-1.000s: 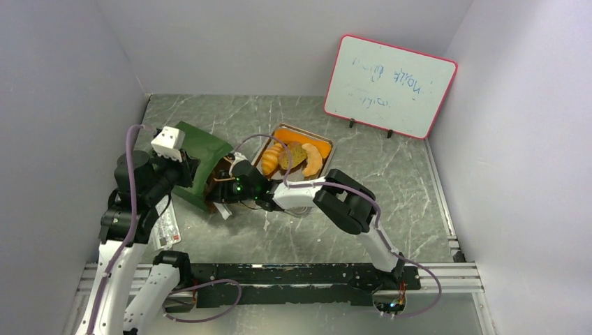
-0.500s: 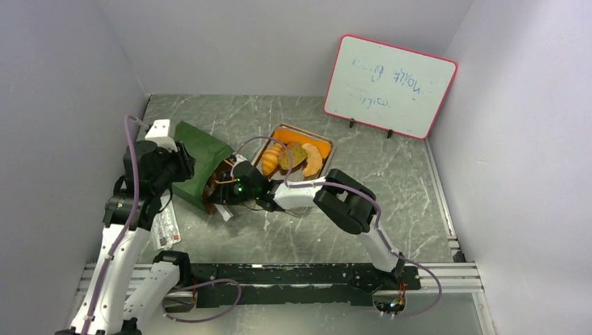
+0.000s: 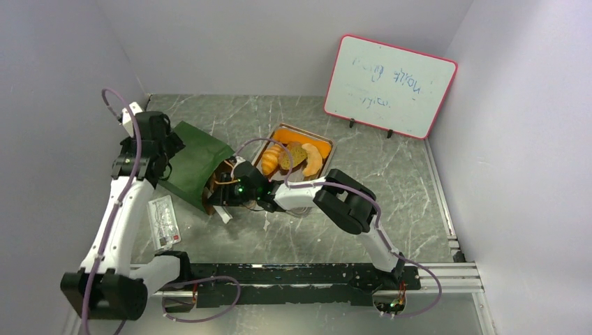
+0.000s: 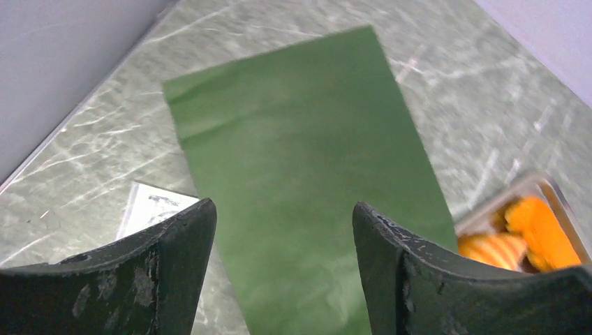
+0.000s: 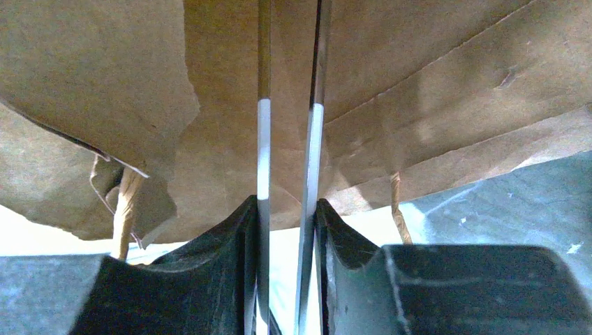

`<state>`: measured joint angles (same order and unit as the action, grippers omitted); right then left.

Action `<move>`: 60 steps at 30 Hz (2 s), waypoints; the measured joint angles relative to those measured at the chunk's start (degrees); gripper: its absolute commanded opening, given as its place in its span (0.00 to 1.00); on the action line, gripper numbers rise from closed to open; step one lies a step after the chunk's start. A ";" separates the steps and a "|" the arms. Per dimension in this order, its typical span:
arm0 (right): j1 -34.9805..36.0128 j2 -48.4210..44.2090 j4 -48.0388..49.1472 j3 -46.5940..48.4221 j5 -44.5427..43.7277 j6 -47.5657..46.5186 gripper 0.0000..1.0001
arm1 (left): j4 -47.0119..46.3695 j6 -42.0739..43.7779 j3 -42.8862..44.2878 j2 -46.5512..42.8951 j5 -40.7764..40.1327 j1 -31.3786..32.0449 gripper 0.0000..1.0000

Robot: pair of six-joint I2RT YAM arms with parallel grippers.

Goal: Take the fake bread out of the paper bag
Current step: Take out the fake bread from the paper bag.

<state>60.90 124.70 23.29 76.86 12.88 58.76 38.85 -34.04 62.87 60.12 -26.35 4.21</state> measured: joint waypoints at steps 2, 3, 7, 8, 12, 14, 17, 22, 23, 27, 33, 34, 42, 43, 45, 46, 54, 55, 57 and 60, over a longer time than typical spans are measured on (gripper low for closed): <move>0.00 0.00 0.00 -0.17 0.20 -0.02 0.30 | -1.09 -0.72 0.15 2.67 1.25 -4.17 0.67; 0.00 0.00 -0.02 -0.22 0.31 -0.02 0.30 | -1.62 -0.96 0.15 3.93 2.64 -7.37 0.66; 0.00 0.00 -0.04 -0.44 0.68 -0.13 0.31 | -4.15 -1.84 -0.22 7.58 9.53 -21.03 0.68; 0.00 0.00 -0.04 -0.44 0.76 -0.22 0.31 | -4.79 -2.08 -0.39 8.48 10.99 -23.89 0.68; 0.00 0.00 -0.07 -0.44 1.09 -0.59 0.31 | -6.47 -3.23 -0.46 11.56 15.65 -27.89 0.68; 0.00 0.00 -0.15 -0.44 1.11 -0.76 0.31 | -7.78 -4.00 -1.11 12.74 18.69 -28.89 0.68; 0.00 0.00 -0.52 -0.44 1.11 -1.11 0.31 | -9.07 -5.09 -2.67 13.42 21.68 -30.38 0.69; 0.00 0.00 -0.92 -0.44 1.09 -1.62 0.31 | -10.78 -6.93 -4.20 14.71 24.74 -31.69 0.69; 0.00 0.00 -0.92 -0.44 1.09 -1.77 0.31 | -11.52 -7.28 -4.74 14.84 25.33 -32.09 0.69; 0.00 0.00 -0.94 -0.44 1.11 -2.21 0.31 | -13.29 -9.40 -6.75 15.41 26.77 -33.51 0.70; 0.00 0.00 -1.31 -0.42 1.11 -2.73 0.32 | -16.15 -12.90 -7.98 17.49 27.47 -34.36 0.71; 0.00 0.00 -1.42 -0.39 1.11 -2.86 0.32 | -16.52 -13.40 -8.02 17.84 27.67 -34.42 0.70; 0.00 0.00 -2.03 0.24 1.14 -3.39 0.32 | -20.20 -15.89 -9.29 21.94 29.29 -34.56 0.68; 0.00 0.00 -2.05 0.33 1.16 -3.43 0.32 | -20.39 -15.98 -9.60 22.25 29.55 -34.56 0.67; 0.00 0.00 -2.21 0.57 1.16 -3.48 0.32 | -21.00 -16.33 -10.27 23.04 29.99 -34.58 0.64; 0.00 0.00 -2.29 0.72 1.18 -3.48 0.32 | -21.42 -16.44 -10.58 23.28 30.23 -34.64 0.62; 0.00 0.00 -2.67 1.36 1.25 -3.48 0.31 | -24.24 -16.90 -11.08 23.89 32.35 -34.95 0.23; 0.00 0.00 -2.67 1.38 1.25 -3.48 0.31 | -24.72 -16.79 -11.15 23.89 32.74 -35.01 0.11; 0.00 0.00 -2.67 1.38 1.20 -3.43 0.31 | -25.53 -16.79 -11.58 23.89 33.35 -35.34 0.07; 0.00 0.00 -2.71 1.38 1.07 -3.39 0.31 | -26.51 -16.09 -12.22 23.89 34.69 -35.87 0.07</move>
<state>60.90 124.70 20.58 78.24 13.96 55.37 12.34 -50.13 50.65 84.01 8.34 -31.66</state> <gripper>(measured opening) 0.315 0.083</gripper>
